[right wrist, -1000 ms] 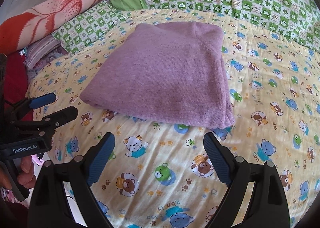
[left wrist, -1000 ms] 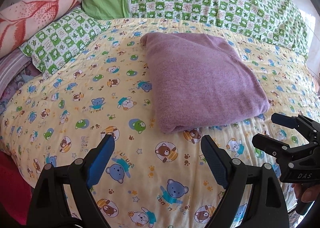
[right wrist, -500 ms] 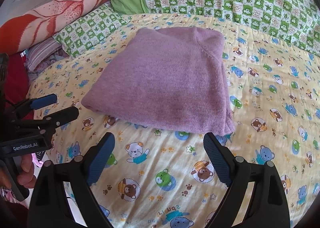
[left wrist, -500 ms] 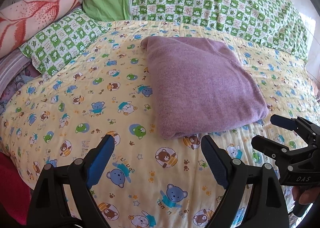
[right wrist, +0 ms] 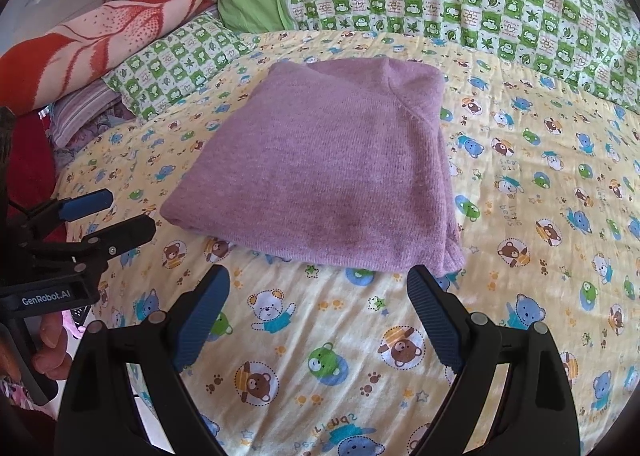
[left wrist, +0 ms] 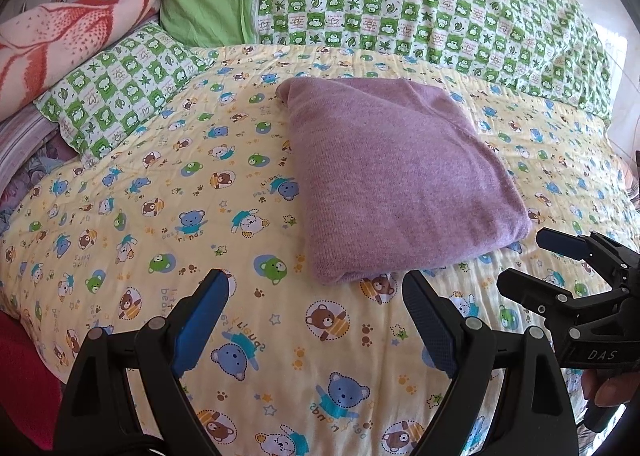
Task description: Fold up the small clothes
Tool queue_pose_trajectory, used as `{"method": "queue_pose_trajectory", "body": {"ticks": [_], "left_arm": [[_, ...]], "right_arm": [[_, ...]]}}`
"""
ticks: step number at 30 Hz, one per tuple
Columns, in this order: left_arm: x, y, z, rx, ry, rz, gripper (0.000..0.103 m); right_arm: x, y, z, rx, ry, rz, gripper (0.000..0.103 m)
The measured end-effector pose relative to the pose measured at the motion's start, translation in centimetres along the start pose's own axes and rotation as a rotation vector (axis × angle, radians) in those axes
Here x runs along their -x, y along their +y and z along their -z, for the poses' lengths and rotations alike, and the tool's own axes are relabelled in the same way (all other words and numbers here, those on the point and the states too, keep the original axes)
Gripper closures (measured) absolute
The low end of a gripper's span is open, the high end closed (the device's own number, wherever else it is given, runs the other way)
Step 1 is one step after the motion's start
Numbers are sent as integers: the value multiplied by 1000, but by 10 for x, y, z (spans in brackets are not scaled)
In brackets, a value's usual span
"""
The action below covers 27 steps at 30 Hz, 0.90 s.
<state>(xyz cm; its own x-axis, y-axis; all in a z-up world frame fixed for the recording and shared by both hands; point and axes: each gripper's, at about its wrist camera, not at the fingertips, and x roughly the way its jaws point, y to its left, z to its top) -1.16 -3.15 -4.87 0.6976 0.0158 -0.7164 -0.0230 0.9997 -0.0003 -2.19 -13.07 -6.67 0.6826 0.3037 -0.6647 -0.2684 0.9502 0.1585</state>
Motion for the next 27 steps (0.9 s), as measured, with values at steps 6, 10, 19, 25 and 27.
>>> {"method": "queue_pose_trajectory", "body": {"ticks": [6,10,19,25,27], "left_arm": [[-1,1,-1,-4,3,4,14],[-2,2,-1,2,6,4,14],[-1,2,-1,7,5,3,13],[-1,2,-1,7,7,3,13],[-1,2,-1,9,9,3,13]], "right_arm": [[0,0,-1,1,-2,-3,13],[0,0,-1,-1,-2,-3,13],[0,0,-3,-2,-5,-3,13],[0,0,-4,-2,-7,-7,12],[0,0,-4,-4,-6,-7,12]]}}
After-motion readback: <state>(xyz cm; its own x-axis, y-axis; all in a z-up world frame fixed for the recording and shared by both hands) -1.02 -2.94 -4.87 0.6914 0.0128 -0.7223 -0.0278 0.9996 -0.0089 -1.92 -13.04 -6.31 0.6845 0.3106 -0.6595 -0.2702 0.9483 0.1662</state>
